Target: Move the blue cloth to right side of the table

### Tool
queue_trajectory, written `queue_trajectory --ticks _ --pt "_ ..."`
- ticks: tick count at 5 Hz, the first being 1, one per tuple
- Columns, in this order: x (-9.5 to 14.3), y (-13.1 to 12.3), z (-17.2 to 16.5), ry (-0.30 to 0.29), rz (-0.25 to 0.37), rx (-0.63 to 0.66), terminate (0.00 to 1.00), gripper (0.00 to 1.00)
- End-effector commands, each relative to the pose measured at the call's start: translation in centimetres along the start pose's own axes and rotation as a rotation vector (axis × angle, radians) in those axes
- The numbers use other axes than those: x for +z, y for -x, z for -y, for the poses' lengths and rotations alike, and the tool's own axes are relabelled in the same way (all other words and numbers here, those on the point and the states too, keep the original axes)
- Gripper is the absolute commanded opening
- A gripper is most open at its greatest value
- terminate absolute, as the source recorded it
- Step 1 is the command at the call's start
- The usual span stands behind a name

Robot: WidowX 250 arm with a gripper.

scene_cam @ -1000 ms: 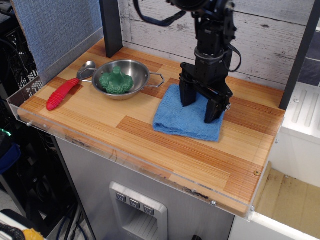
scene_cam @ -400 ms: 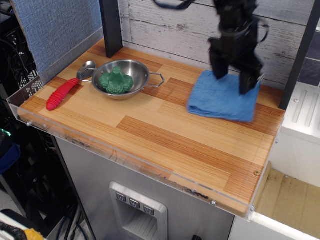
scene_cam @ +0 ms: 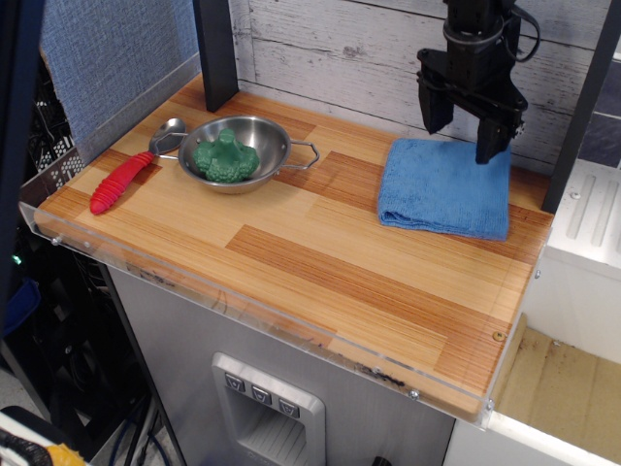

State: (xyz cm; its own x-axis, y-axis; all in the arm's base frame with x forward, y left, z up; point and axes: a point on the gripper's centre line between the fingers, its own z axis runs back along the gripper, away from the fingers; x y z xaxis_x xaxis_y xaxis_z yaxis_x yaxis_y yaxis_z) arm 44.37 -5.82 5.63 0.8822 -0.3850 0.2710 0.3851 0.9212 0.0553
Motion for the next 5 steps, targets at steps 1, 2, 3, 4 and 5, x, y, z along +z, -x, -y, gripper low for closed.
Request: queue_trajectory --ticks 1,2,3,4,5 --pt "8.2 -1.7 -0.5 0.026 0.018 0.058 0.0 1.0" --pt "11.2 -0.9 -0.7 0.007 -0.046 0.137 0.0 1.0" --pt "13.7 1.3 -1.1 -0.008 -0.052 0.203 0.0 1.0" --pt "14.9 3.3 -1.2 -0.039 -0.073 0.237 0.0 1.0" --pt "15.1 4.5 -1.3 -0.026 -0.074 0.239 0.0 1.0"
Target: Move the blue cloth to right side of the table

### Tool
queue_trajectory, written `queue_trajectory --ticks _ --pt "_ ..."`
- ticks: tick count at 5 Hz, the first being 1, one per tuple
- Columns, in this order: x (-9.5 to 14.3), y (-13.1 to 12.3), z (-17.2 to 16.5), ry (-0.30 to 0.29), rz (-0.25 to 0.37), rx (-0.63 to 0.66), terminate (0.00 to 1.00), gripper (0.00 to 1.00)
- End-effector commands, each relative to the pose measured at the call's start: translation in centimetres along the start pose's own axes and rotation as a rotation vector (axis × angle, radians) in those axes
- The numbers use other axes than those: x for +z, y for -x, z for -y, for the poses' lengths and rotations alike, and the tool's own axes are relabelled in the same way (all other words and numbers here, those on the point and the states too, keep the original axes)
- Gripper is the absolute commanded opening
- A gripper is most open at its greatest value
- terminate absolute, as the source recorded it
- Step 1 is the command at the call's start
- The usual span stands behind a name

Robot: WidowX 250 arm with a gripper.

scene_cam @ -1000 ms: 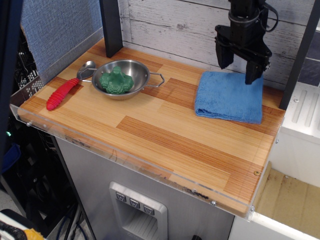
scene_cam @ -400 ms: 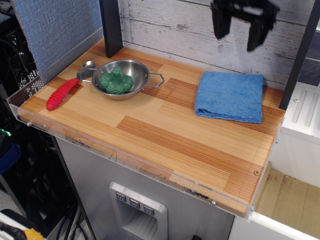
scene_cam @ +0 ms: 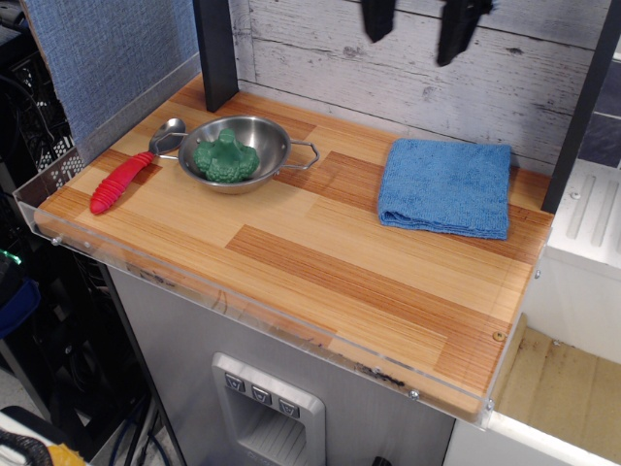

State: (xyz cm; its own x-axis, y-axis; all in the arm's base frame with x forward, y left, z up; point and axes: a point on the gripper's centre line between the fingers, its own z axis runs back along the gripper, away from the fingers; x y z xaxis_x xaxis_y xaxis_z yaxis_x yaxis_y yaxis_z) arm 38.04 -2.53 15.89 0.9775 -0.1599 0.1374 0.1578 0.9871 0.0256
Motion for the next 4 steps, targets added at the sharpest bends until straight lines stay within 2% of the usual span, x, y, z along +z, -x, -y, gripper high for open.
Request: queue_trajectory --ticks 1,2,3,4 --pt "2.86 1.3 -0.75 -0.006 0.053 0.009 0.0 1.0" --pt "2.25 2.09 -1.49 -0.149 -0.051 0.087 0.0 1.0" --pt "2.25 2.09 -1.49 -0.149 -0.051 0.087 0.0 1.0" --pt "2.25 2.09 -1.49 -0.149 -0.051 0.087 1.0 1.0"
